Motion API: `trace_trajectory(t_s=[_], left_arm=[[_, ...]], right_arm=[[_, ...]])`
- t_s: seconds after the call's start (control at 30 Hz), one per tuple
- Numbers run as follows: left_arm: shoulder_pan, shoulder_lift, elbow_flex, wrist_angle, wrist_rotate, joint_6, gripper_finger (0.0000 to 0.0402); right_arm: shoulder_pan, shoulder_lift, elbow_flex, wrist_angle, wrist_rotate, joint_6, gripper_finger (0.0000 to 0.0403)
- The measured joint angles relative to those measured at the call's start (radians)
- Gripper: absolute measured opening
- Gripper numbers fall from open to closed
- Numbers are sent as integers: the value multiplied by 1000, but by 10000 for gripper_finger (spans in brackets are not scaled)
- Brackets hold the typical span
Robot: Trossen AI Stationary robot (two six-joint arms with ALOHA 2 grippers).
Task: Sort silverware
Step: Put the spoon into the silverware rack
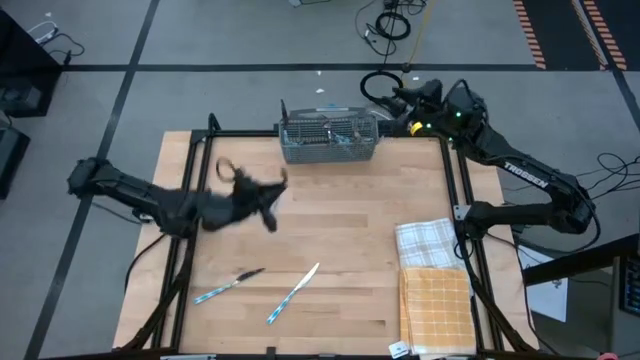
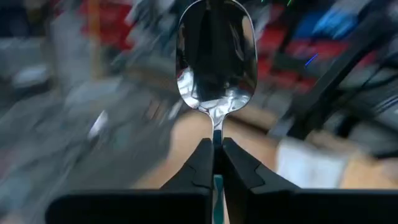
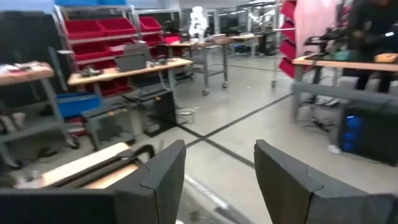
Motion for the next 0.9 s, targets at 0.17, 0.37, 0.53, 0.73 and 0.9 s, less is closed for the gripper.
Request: trace_trajectory(t_s=[0.17,0.37,0.53,0.73,0.9], left_arm=[[338,64,1,390,324,166,14],[634,263,8,772,601,37,14],[711,457,124,801,713,24,14],[712,661,355,786,731,202,13],[711,802,524,774,748,220,13]], right_arm=[[-50,-20,0,-12,0,-53,180],[-87,-22,0,-6,0,-64,180],[-92,-21,0,-6,0,-72,180],[-91,-21,0,-5,-1,-48,180],[-91,-21,0,-5,-1,-35,180]])
